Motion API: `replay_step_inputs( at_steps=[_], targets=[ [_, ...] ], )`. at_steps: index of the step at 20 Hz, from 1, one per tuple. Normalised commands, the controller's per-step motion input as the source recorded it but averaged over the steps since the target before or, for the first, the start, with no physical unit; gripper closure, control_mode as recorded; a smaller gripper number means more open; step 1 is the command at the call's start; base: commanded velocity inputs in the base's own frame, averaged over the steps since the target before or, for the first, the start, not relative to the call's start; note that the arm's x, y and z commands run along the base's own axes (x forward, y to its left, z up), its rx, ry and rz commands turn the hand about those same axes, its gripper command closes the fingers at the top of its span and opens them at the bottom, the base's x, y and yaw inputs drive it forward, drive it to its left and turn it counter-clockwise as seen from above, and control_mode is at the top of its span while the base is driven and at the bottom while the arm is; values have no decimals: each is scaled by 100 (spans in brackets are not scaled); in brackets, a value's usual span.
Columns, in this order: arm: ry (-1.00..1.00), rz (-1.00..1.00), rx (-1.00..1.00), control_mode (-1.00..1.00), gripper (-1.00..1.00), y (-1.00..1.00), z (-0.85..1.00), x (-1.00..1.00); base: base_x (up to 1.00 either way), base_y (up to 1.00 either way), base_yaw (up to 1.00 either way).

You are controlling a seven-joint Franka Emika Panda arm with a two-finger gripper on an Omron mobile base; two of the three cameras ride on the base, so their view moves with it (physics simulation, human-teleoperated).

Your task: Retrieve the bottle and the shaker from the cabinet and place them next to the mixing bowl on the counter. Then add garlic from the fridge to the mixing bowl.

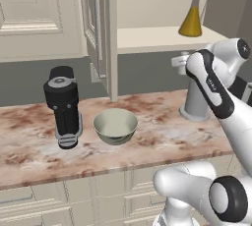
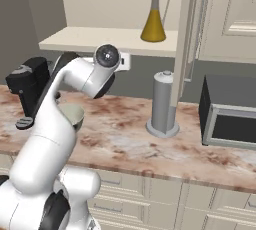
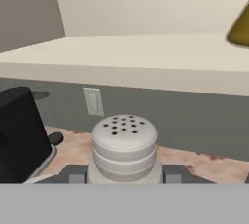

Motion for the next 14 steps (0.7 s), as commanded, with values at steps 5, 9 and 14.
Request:
replay_step_inputs(
  at_steps=[5, 9, 14],
  targets=[
    [4, 3, -11, -100, 100, 13, -98, -3, 0, 0, 0],
    [-2, 0, -10, -100, 100, 0, -70, 8, 0, 0, 0],
    [0, 4, -1, -100, 100, 0, -62, 8, 0, 0, 0]
  ],
)
